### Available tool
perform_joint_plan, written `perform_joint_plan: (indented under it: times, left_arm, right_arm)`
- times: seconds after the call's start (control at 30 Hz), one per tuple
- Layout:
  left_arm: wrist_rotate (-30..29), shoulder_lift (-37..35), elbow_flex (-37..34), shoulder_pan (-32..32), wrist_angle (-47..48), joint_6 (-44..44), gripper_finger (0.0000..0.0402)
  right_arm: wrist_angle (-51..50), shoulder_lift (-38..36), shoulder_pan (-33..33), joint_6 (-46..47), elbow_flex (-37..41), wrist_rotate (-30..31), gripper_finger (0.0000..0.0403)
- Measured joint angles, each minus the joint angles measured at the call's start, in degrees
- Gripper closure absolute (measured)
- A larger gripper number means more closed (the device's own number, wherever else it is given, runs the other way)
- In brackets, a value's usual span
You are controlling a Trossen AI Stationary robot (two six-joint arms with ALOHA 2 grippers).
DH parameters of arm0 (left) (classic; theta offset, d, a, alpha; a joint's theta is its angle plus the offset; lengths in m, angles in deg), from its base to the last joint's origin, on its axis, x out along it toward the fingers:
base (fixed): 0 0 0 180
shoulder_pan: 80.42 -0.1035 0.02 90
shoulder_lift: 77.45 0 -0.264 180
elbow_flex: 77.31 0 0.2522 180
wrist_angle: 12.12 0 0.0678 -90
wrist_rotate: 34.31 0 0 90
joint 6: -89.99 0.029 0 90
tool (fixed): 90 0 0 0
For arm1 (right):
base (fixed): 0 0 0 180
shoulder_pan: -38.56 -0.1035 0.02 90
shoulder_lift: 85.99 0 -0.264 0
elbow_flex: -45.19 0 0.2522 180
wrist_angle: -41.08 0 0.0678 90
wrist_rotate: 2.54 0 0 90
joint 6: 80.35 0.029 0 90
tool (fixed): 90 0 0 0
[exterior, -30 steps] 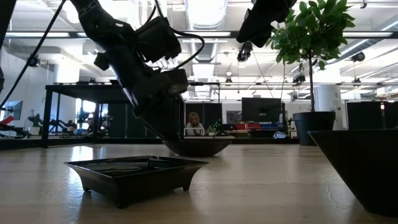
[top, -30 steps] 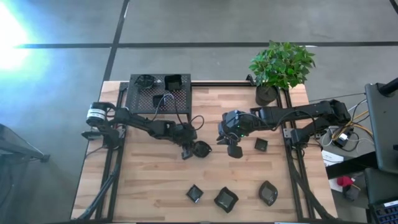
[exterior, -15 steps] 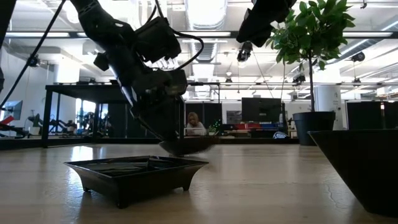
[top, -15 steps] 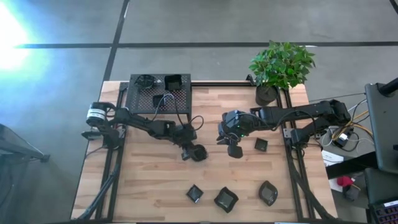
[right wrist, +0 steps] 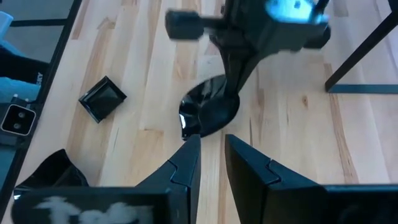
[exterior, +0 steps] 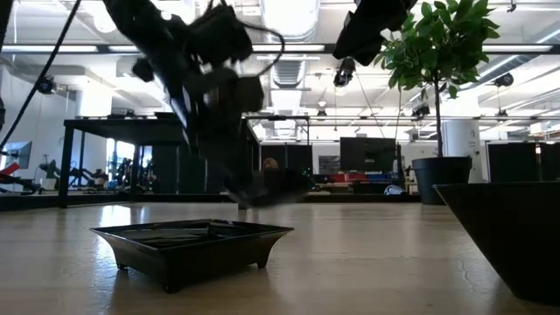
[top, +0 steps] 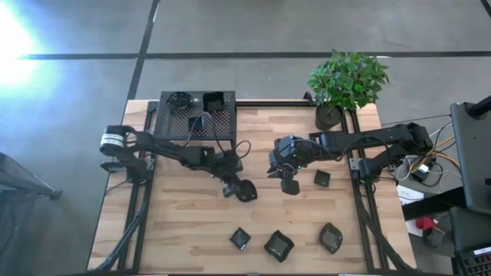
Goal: Pick & Place Mini shaped plates
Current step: Stack the leaf shaped plate on top of the stacked leaf shaped plate on the shelf
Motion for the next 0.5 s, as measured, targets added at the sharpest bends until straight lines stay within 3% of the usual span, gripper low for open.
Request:
perform_joint_plan:
  times: [0.27, 0.5]
  left_arm:
    - [-1.35, -11.45, 3.26, -0.11, 10.4, -0.42, 0.0401]
    - [-12.32, -22.46, 7.43, -0.29, 22.34, -1.53, 0.0401]
  right_arm:
    - [0.02, -0.83, 0.0, -0.03, -0.02, 0.0, 0.0335]
    - [0.4, -0.85, 0.02, -0.06, -0.02, 0.0, 0.0335]
